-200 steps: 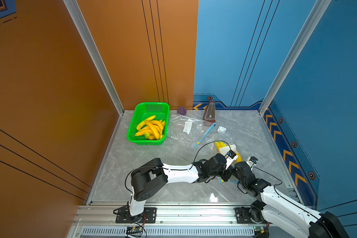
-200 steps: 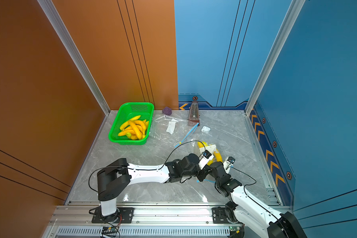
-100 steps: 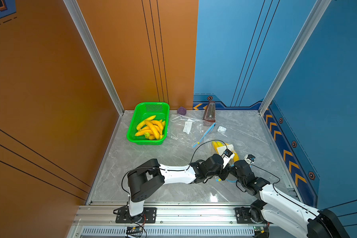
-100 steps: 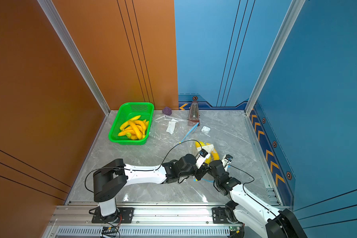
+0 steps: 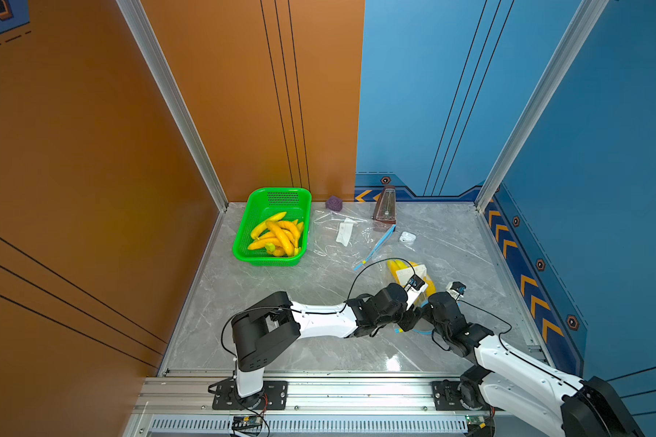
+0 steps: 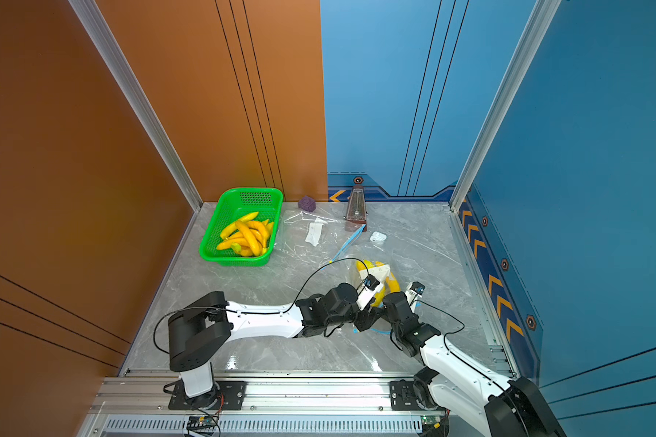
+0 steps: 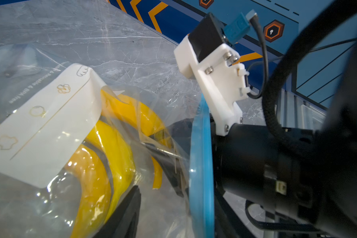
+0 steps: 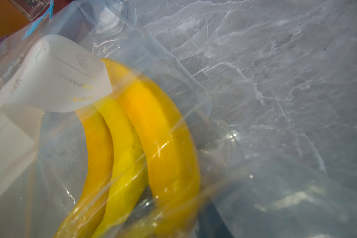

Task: Open the zip-top bag and take out the banana
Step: Pick up the banana from the zipper food storage bag.

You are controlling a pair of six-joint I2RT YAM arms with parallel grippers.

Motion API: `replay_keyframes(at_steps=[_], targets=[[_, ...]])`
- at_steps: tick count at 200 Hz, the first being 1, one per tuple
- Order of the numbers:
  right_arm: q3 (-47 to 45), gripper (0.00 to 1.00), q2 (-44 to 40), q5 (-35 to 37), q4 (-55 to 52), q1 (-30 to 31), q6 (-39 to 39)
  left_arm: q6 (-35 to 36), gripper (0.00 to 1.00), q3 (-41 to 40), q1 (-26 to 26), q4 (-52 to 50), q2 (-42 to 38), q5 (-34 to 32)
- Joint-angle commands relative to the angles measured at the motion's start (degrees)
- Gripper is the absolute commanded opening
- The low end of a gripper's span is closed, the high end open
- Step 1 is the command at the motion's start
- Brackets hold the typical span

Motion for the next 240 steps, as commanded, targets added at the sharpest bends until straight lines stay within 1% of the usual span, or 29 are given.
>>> replay_keyframes(at_steps=[1, 12, 16, 25, 34, 42, 65, 117, 154, 158, 178, 199, 240], targets=[[1.47, 0.17, 0.5, -0.33, 1.03, 0.31, -1.26, 1.56, 0.48, -1.98, -0.3, 0.36, -2.97, -1.5], [1.48, 0.17, 0.64, -0.21, 1.05, 0.34, -1.35, 1.69, 0.44, -3.06, -0.16, 1.74, -4.11, -1.35], [1.47, 0.17, 0.74, -0.14, 1.08, 0.32, -1.3, 1.78, 0.43, -3.13, -0.18, 2.23, -4.47, -1.08], [1.44, 0.17, 0.83, -0.22, 1.03, 0.32, -1.31, 2.03, 0.44, -3.13, -0.27, 2.59, -5.15, 0.03], [1.39, 0.17, 0.88, -0.19, 1.03, 0.34, -1.33, 2.53, 0.47, -3.13, -0.37, 2.6, -5.51, 0.91], [1.41, 0.17, 0.87, -0.21, 1.09, 0.32, -1.35, 2.76, 0.48, -3.13, -0.46, 2.58, -5.62, 0.79], [1.45, 0.17, 0.5, -0.19, 1.07, 0.22, -1.35, 2.77, 0.45, -4.89, -0.13, 2.49, -5.01, 0.52], [1.59, 0.16, -0.64, -1.14, 0.3, 0.69, -1.31, 2.42, 0.44, -4.23, 0.15, 2.45, -1.78, -0.01], [1.74, 0.16, -3.17, -0.69, -4.03, 3.37, 0.55, 1.71, 0.26, -3.86, 0.6, 2.49, -0.44, -5.67], [1.78, 0.16, -3.46, -0.5, -4.59, 3.77, 0.8, 1.71, 0.24, -2.15, 0.71, 2.43, -0.36, -5.94], [1.88, 0.16, -4.88, 0.19, -7.48, 5.52, 1.93, 1.88, 0.15, -1.21, 1.1, 2.49, -0.05, -8.09], [1.74, 0.16, -5.6, 0.34, -9.21, 6.67, 2.73, 1.8, 0.11, -0.43, 1.82, 2.49, 0.25, -8.54], [1.95, 0.15, -8.59, 0.44, -12.33, 9.13, 3.64, 2.57, 0.09, 0.95, 2.67, 2.49, 1.91, -8.36]])
